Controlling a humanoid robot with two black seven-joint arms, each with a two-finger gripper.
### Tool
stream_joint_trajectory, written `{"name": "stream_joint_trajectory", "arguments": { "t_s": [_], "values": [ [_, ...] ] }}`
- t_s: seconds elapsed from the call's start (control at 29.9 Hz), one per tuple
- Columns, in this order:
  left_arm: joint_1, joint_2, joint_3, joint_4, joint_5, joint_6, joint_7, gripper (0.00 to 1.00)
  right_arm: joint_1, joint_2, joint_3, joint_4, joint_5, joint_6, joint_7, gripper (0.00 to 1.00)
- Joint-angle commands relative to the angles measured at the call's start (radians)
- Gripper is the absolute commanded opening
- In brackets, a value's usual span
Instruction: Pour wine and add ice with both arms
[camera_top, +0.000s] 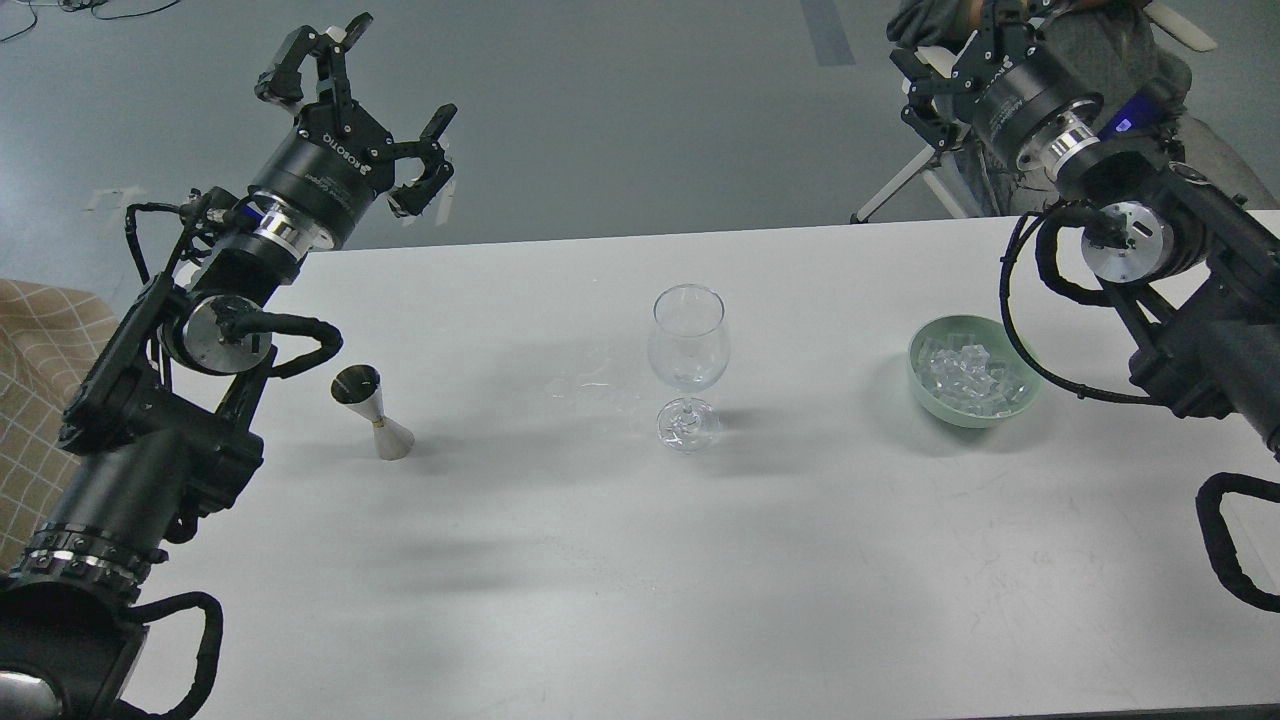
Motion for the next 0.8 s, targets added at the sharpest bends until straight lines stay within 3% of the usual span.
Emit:
{"name": "stream_joint_trajectory", "arguments": {
  "t_s": [0.0,0.4,0.47,0.54,0.64,0.77],
  "values": [
    [0.0,0.001,-0.001,0.0,0.0,-0.001,0.002,0.99,0.0,0.0,-0.001,0.0,0.0,0.0,0.0,1.0],
    [0.0,0.002,-0.001,-0.014,0.0,0.007,0.026,0.98,0.0,0.0,-0.001,0.0,0.0,0.0,0.0,1.0],
    [0.003,0.002,-0.003,-0.032,-0.002,0.03,0.055,0.93,0.0,0.0,-0.001,0.0,0.0,0.0,0.0,1.0],
    [0.023,0.011,-0.027,-0.092,-0.041,0.09,0.135,0.92,0.0,-0.001,-0.001,0.0,0.0,0.0,0.0,1.0],
    [0.09,0.014,-0.084,-0.186,-0.116,0.122,0.204,0.92,0.001,-0.003,-0.001,0.0,0.0,0.0,0.0,1.0],
    [0.204,0.018,-0.188,-0.351,-0.153,0.169,0.252,0.92,0.001,-0.003,-0.001,0.0,0.0,0.0,-0.001,1.0]
  ]
}}
